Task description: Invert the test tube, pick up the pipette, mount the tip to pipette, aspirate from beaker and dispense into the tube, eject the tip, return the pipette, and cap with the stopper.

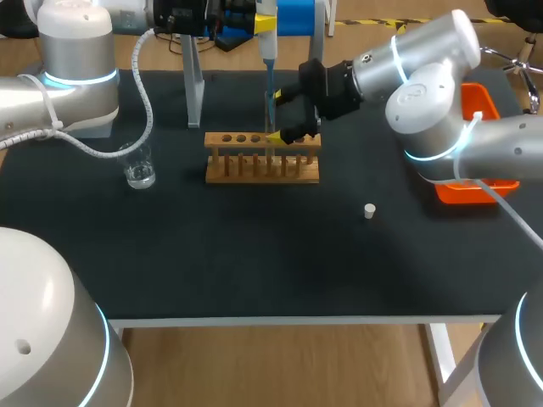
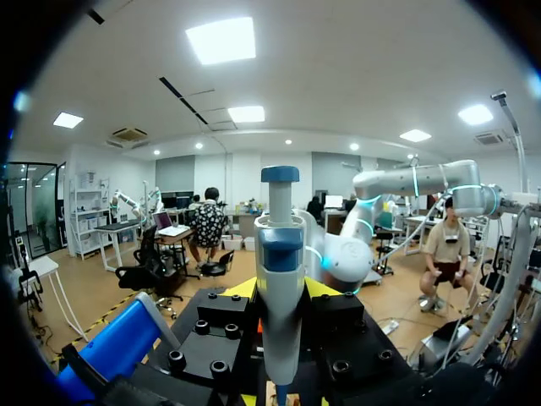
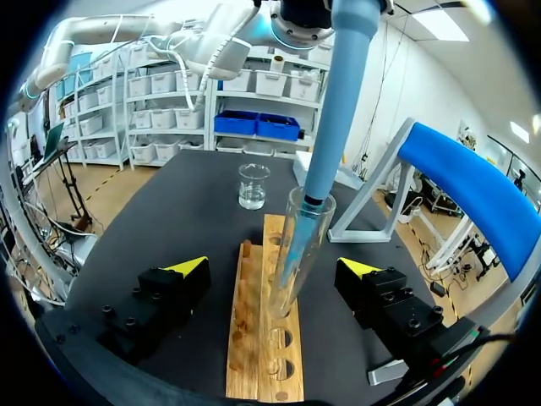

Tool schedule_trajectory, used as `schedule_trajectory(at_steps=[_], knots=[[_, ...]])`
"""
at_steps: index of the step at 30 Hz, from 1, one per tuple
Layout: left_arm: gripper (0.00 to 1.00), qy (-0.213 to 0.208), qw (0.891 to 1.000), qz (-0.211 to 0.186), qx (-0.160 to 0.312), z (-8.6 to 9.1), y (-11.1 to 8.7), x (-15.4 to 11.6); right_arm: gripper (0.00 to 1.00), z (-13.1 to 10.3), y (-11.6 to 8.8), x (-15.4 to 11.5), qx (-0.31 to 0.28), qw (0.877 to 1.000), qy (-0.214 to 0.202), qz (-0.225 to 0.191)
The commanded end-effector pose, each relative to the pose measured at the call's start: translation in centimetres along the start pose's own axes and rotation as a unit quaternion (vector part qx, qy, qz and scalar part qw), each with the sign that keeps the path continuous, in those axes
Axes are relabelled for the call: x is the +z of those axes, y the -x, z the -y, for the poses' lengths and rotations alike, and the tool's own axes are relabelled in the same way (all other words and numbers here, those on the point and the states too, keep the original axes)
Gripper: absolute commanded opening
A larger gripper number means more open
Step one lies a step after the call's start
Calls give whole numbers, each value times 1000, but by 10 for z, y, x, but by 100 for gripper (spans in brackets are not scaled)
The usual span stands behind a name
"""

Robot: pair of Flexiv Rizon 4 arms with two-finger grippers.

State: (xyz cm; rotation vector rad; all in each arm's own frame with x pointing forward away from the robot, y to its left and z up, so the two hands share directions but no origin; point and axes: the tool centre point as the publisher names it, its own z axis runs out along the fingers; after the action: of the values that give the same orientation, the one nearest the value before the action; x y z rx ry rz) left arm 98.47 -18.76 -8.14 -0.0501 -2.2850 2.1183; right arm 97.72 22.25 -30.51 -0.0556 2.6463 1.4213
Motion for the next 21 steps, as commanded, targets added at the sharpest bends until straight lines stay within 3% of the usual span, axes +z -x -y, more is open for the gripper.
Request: schedule_trajectory(at_steps=[1,21], knots=[[0,5,1000,1,0,5,-2,0,100,0,1,0,0,1000,-1,-2],[0,25,1000,7,8,23,-4,0,100,0,1,0,0,1000,-1,-2]])
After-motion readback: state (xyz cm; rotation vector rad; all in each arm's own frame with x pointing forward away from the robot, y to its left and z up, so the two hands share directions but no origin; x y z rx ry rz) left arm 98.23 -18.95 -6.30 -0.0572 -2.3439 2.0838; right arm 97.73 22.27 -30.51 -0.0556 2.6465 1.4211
